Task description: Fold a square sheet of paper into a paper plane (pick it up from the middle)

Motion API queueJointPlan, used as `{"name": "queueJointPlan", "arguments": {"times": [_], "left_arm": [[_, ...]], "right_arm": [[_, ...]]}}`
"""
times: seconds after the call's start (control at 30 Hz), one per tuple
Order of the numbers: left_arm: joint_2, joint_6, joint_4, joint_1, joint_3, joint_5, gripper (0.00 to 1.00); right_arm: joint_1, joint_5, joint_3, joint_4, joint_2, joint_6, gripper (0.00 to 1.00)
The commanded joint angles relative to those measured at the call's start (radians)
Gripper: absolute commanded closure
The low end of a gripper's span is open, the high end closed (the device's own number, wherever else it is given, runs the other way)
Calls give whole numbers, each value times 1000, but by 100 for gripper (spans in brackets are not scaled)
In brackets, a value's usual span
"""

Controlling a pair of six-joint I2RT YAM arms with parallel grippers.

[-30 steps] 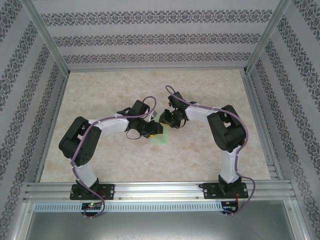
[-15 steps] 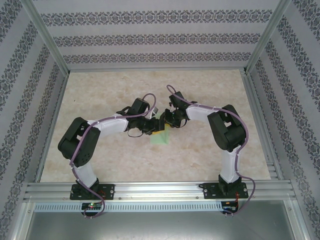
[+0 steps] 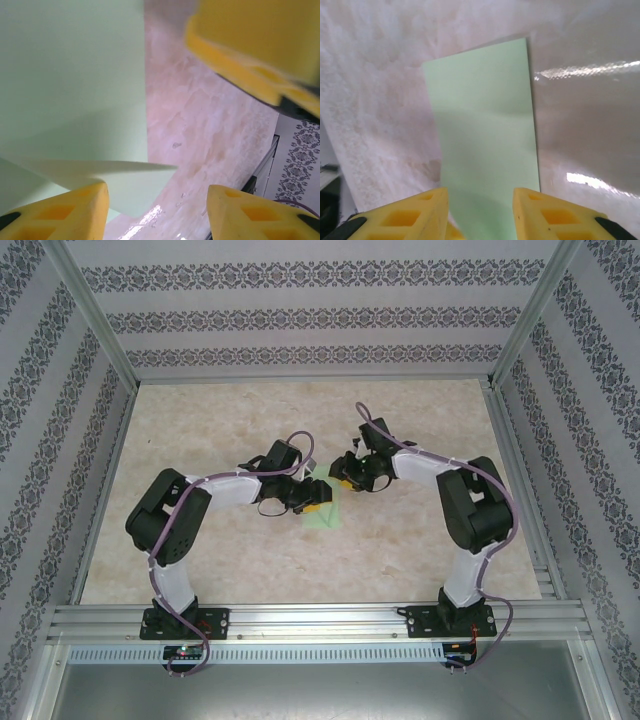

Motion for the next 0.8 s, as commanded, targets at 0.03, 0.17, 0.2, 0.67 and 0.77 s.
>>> {"name": "queueJointPlan", "arguments": {"times": [0.03, 0.17, 0.2, 0.67, 0.77], "left_arm": [[22, -9, 54, -9, 33, -12, 44], [34, -14, 51, -8, 39, -20, 49], [33, -12, 44, -8, 39, -26, 51], [38, 6, 6, -9, 45, -63, 78], [37, 9, 2, -8, 46, -64, 80]], "right_arm": [[-23, -8, -66, 9, -76, -34, 61], [-31, -7, -138, 11, -125, -77, 63], [-29, -18, -154, 17, -134, -89, 63], [64, -69, -149, 65, -89, -112, 68], [66, -68, -145, 70, -82, -111, 71]]}}
